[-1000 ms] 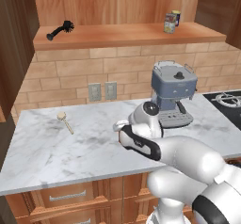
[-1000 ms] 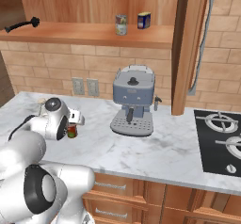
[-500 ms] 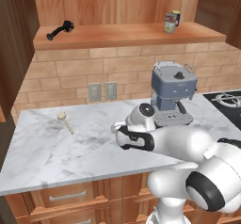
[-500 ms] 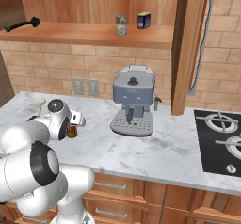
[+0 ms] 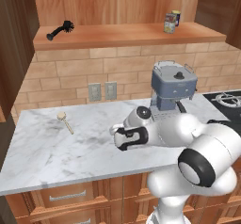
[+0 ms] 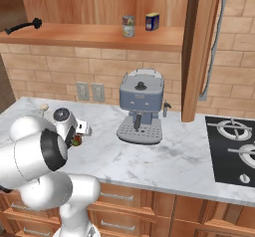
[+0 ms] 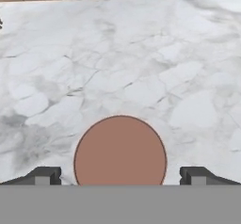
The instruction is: Pick the cans from the counter and place them in their designated side in the cabinet.
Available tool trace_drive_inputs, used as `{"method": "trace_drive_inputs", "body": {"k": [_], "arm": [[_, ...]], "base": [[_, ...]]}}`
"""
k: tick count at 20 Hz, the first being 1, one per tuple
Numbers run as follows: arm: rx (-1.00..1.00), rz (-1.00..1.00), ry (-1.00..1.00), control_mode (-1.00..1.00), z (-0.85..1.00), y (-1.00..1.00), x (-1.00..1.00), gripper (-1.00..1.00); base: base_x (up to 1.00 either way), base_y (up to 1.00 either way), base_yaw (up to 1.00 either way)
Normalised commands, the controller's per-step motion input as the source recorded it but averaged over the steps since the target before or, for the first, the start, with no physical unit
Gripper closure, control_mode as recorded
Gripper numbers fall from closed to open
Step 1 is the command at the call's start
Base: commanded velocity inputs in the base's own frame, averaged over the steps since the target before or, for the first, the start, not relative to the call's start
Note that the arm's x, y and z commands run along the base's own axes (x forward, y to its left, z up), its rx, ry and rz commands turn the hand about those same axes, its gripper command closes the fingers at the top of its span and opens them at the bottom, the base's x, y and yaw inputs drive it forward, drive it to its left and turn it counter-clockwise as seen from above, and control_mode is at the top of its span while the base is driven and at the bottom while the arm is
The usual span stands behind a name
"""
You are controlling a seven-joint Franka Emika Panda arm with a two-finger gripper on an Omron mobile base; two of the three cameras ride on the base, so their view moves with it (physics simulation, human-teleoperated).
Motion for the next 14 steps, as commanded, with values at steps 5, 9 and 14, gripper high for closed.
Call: {"method": "trace_drive_inputs", "body": {"k": [5, 9, 14], "arm": [[0.0, 0.0, 0.0, -1.0, -0.22, 0.01, 0.18, -1.0], [0.0, 0.0, 0.0, -1.0, -0.17, 0.01, 0.18, -1.0], [0.0, 0.0, 0.0, -1.0, -0.22, 0.06, 0.12, -1.0]], "base": [[0.0, 0.0, 0.0], [0.0, 0.0, 0.0], [0.0, 0.0, 0.0]]}}
